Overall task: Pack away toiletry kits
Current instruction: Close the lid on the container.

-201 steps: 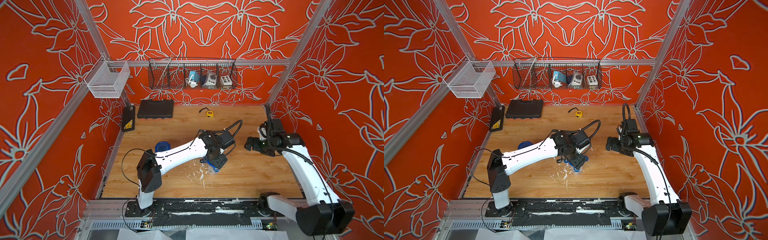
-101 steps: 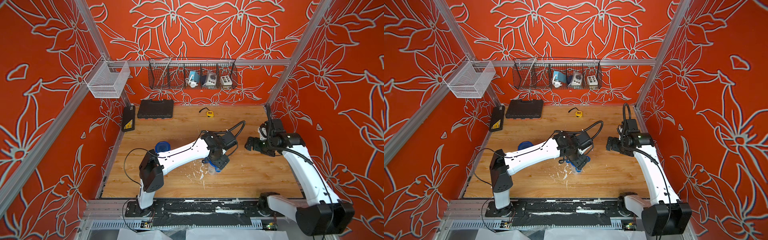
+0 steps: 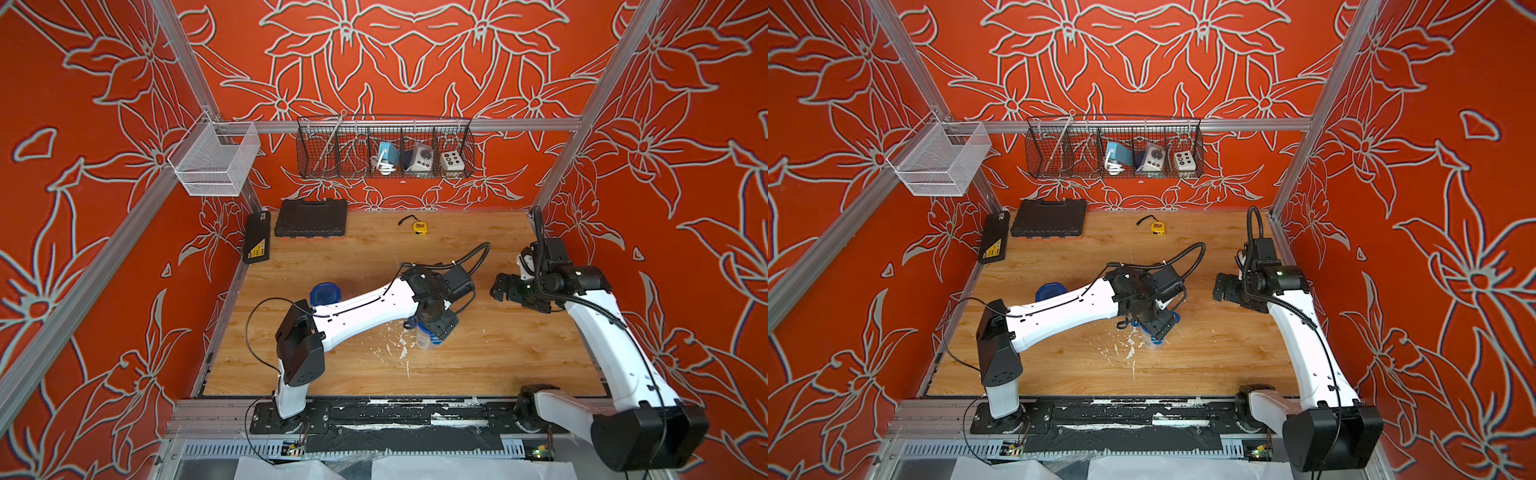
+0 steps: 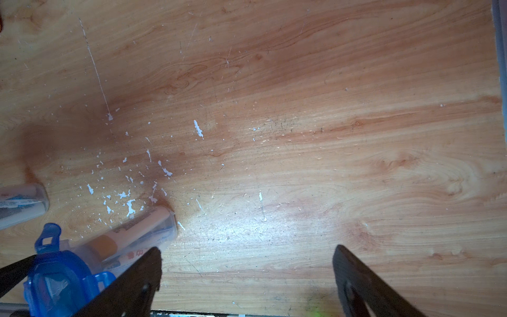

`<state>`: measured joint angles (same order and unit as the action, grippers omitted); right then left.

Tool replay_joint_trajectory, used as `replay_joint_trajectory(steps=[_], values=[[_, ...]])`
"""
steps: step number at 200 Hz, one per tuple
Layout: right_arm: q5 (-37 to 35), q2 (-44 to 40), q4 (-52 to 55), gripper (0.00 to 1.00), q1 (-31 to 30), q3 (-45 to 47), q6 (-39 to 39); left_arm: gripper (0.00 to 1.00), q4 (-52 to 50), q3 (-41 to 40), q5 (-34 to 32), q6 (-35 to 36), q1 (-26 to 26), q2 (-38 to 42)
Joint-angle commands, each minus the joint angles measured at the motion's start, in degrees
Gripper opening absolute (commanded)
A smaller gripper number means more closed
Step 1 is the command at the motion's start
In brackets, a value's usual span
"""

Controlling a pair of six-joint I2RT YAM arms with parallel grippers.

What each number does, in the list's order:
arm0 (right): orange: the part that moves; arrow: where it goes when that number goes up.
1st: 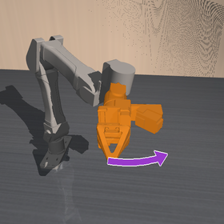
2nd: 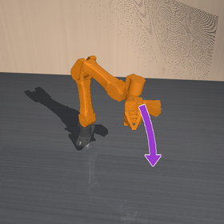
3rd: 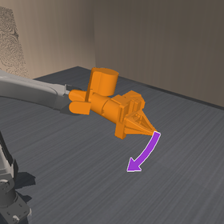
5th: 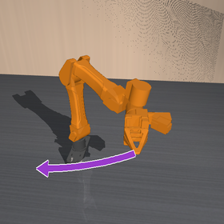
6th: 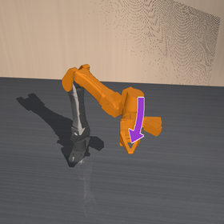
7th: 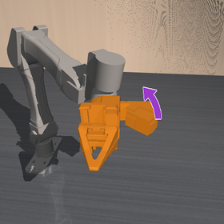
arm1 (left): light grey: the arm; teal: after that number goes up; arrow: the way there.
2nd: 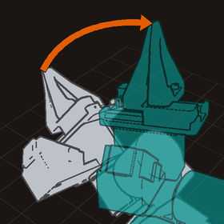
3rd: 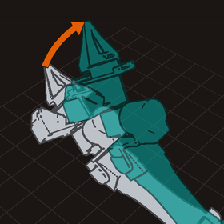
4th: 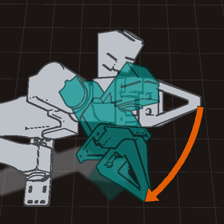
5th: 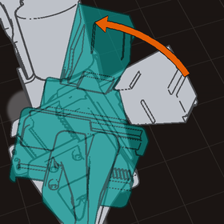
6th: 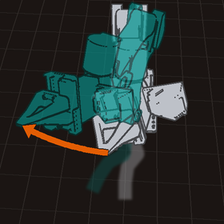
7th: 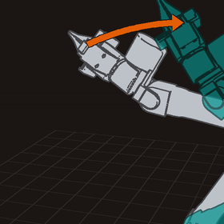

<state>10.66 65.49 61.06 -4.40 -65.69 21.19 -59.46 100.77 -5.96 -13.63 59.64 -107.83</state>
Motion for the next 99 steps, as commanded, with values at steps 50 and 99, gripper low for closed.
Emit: replay_joint_trajectory(steps=[50, 99], values=[[0.95, -0.72, 0.33, 0.98, 0.36, 1.27, 0.25, 0.73, -6.81, 0.16, -2.57, 0.27, 0.13, -1.11], [0.95, -1.06, 0.38, 0.97, 0.32, 1.53, 0.26, 0.73, -6.92, 1.03, -1.87, 0.03, 0.13, -1.41]])
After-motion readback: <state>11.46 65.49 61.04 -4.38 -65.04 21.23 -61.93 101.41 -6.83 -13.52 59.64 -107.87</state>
